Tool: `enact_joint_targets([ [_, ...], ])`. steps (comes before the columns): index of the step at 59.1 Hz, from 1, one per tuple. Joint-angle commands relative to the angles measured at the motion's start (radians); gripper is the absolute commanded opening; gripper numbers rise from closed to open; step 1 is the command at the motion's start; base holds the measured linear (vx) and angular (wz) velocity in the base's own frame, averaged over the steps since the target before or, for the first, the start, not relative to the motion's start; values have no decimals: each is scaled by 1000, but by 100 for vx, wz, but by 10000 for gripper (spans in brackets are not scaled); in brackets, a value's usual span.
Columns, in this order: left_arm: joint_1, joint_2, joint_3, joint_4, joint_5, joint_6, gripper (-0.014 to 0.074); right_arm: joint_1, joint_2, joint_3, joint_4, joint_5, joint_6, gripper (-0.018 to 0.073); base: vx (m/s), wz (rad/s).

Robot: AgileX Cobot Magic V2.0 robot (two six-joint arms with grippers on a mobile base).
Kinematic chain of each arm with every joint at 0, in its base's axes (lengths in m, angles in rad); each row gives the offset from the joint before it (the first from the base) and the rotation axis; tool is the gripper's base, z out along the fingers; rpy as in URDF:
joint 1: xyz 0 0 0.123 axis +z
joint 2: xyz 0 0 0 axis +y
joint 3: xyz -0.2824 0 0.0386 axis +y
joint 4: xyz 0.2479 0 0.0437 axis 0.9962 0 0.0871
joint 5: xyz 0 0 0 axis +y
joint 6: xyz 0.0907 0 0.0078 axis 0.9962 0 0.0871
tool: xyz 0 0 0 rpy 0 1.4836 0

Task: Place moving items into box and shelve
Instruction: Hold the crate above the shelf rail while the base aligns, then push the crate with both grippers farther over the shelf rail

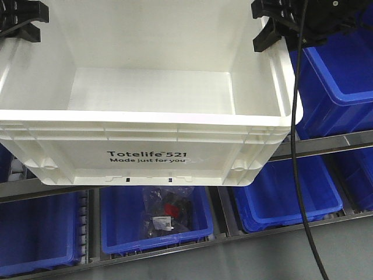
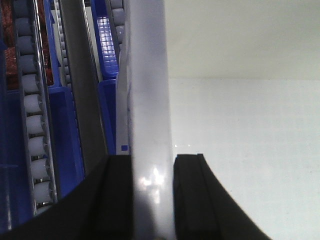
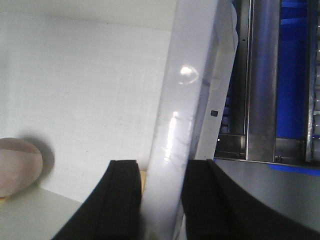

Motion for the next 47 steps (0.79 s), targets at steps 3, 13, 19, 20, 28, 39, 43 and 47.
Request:
enact_joint_targets([
  [3,-29,-40,-45,-153,-146,-11,-13,25,-60,-40,247,-94,-24,-11,0,0],
  [13,-29,-40,-45,-154,-147,-11,-13,25,-60,-40,247,-94,-24,-11,0,0],
  [19,-29,-40,-45,-145,-147,-11,-13,25,-60,-40,247,-94,-24,-11,0,0],
  [20,-29,-40,-45,-141,-146,-11,-13,25,-60,-40,247,-94,-24,-11,0,0],
  [28,-29,-40,-45,-135,-143,-11,-13,25,-56,-40,236,-120,-24,-11,0,0],
  [39,-29,-37,-45,-135,-139,-11,-13,25,-56,-40,217,-161,-24,-11,0,0],
  [43,-29,-33,-45,-135,-138,-11,-13,25,-56,-40,206,-161,-24,-11,0,0],
  [47,-29,-22,-45,-137,-129,-11,-13,25,-56,-40,204,-163,-24,-11,0,0],
])
